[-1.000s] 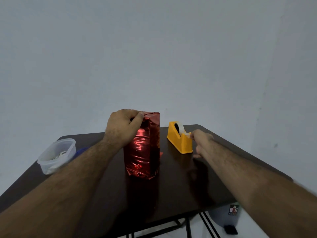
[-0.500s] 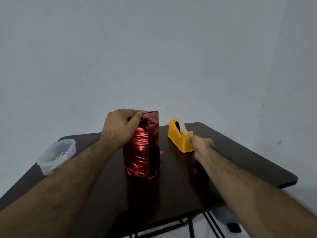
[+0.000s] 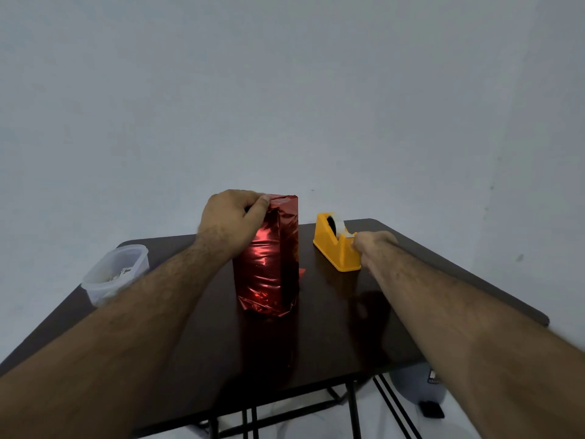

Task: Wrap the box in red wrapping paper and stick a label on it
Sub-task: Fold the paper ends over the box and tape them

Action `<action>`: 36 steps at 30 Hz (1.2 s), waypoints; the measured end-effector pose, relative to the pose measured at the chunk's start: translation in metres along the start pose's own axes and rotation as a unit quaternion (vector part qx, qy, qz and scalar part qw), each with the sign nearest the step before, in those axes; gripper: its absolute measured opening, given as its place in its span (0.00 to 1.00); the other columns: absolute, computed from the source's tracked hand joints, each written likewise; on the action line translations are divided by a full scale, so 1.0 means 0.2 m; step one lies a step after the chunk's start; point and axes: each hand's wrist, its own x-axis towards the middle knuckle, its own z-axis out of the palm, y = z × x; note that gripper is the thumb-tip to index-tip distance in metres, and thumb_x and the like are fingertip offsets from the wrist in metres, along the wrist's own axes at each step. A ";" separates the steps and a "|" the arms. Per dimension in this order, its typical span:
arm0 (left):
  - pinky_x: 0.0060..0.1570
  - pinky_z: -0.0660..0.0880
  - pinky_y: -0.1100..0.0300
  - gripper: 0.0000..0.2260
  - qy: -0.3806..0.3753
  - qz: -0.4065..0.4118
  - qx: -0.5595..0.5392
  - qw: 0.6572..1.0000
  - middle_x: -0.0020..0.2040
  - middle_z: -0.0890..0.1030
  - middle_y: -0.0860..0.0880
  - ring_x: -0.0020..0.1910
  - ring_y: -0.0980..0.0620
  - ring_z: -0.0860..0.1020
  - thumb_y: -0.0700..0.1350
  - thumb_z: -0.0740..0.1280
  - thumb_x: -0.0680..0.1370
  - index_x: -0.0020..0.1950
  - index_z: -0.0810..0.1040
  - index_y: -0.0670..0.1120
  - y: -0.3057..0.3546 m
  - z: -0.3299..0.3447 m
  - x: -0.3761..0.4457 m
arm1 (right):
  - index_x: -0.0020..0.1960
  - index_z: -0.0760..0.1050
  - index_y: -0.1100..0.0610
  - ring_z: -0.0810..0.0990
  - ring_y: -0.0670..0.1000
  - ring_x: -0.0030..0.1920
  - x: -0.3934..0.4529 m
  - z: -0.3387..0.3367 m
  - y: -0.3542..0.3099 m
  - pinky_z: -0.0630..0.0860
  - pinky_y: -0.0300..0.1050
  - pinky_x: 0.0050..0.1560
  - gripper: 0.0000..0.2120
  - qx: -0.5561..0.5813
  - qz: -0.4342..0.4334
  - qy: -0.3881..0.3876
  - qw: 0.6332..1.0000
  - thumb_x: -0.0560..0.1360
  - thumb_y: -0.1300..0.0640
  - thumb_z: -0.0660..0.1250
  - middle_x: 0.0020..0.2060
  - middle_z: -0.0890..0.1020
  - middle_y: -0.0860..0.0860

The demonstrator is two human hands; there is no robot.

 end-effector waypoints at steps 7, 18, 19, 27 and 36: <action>0.38 0.84 0.46 0.17 -0.009 -0.011 0.010 1.000 0.35 0.85 0.51 0.34 0.50 0.83 0.55 0.64 0.85 0.50 0.88 0.47 0.02 -0.01 0.00 | 0.59 0.78 0.62 0.81 0.56 0.50 -0.03 -0.07 0.09 0.78 0.48 0.48 0.16 0.099 -0.023 -0.007 0.995 0.74 0.61 0.78 0.49 0.81 0.55; 0.39 0.76 0.54 0.21 -0.013 0.053 0.169 0.984 0.31 0.79 0.49 0.34 0.48 0.78 0.53 0.62 0.85 0.34 0.77 0.46 0.16 -0.01 -0.02 | 0.61 0.82 0.58 0.79 0.50 0.48 -0.35 -0.15 -0.30 0.73 0.45 0.38 0.18 0.264 -0.135 -0.176 0.939 0.74 0.55 0.80 0.55 0.84 0.52; 0.40 0.77 0.53 0.21 -0.025 0.055 0.186 0.981 0.31 0.78 0.48 0.35 0.47 0.78 0.52 0.61 0.85 0.34 0.75 0.46 0.18 0.00 -0.02 | 0.60 0.83 0.57 0.79 0.50 0.47 -0.38 -0.16 -0.33 0.73 0.45 0.37 0.17 0.262 -0.141 -0.189 0.936 0.74 0.55 0.79 0.55 0.85 0.52; 0.60 0.79 0.49 0.19 -0.137 0.013 0.160 0.977 0.62 0.85 0.47 0.62 0.43 0.81 0.45 0.65 0.81 0.72 0.71 0.48 0.24 -0.12 -0.01 | 0.52 0.86 0.57 0.75 0.48 0.40 -0.57 -0.21 -0.50 0.72 0.43 0.35 0.09 0.108 -0.205 -0.243 0.942 0.73 0.56 0.79 0.45 0.89 0.50; 0.57 0.78 0.56 0.21 -0.151 -0.036 0.012 0.988 0.69 0.83 0.54 0.58 0.53 0.82 0.44 0.66 0.82 0.73 0.66 0.52 0.17 -0.20 -0.02 | 0.51 0.82 0.54 0.78 0.48 0.46 -0.64 -0.26 -0.65 0.74 0.43 0.42 0.02 -0.138 -0.408 -0.287 0.856 0.81 0.58 0.71 0.48 0.83 0.50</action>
